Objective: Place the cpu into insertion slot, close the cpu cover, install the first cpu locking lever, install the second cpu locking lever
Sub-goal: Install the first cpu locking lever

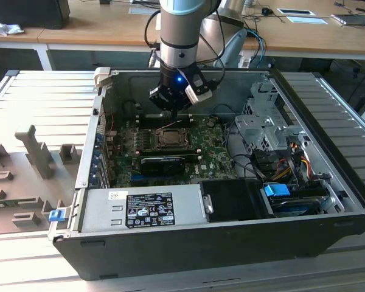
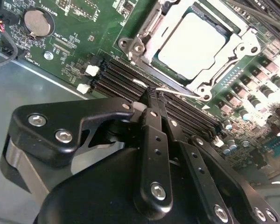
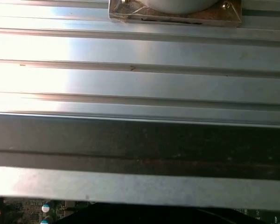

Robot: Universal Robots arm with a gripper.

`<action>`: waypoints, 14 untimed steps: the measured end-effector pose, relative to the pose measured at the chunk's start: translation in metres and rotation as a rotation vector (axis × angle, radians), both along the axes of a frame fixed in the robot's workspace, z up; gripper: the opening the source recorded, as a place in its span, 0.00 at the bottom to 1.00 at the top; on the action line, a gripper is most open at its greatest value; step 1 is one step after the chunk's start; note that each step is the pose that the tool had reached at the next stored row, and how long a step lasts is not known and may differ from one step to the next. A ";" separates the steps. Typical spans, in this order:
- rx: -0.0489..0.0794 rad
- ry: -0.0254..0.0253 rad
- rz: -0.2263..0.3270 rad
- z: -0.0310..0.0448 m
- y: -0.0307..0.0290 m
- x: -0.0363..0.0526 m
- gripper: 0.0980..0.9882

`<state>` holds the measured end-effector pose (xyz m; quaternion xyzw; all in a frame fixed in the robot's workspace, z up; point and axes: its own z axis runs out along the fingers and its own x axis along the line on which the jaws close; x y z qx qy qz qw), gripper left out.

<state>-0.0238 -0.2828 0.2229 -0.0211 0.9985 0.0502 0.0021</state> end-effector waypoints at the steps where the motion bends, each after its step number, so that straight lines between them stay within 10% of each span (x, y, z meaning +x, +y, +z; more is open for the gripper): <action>1: 0.000 -0.0001 0.000 -0.0008 0.0000 0.0004 0.01; 14: 0.000 -0.0001 0.000 -0.0059 -0.0003 0.0024 0.01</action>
